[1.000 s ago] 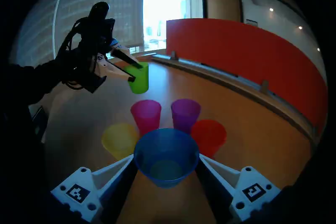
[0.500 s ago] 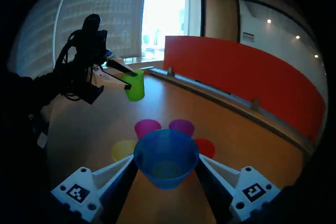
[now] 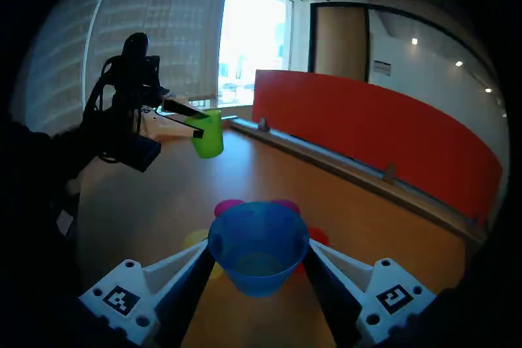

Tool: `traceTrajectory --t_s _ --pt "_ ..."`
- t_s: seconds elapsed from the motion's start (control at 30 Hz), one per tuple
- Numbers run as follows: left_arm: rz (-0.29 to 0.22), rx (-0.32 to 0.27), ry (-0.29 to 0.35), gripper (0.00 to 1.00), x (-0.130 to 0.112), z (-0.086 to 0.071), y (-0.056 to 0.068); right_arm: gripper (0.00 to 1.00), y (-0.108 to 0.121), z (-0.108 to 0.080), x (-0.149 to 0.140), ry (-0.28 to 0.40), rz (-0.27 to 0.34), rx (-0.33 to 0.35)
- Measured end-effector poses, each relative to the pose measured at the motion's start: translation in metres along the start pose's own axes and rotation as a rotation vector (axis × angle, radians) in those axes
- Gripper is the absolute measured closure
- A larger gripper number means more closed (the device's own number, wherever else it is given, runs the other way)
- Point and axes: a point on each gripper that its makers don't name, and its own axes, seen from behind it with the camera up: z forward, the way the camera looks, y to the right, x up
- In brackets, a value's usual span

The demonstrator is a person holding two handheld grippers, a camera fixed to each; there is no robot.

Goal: Pour water

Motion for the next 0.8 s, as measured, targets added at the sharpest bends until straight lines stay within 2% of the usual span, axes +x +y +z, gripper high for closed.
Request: traceTrajectory --t_s 0.27,0.47,0.8 --pt "-0.005 0.004 0.057 0.12 0.014 -0.005 0.004 0.1 -0.002 -0.004 0.013 0.035 0.007 -0.01" --pt "-0.03 -0.003 0.1 0.12 0.024 -0.005 0.009 0.1 -0.004 -0.004 0.021 0.066 0.018 -0.013" --pt "-0.017 -0.007 0.106 0.12 0.029 -0.008 0.012 0.1 -0.007 -0.003 0.028 0.096 0.019 -0.015"
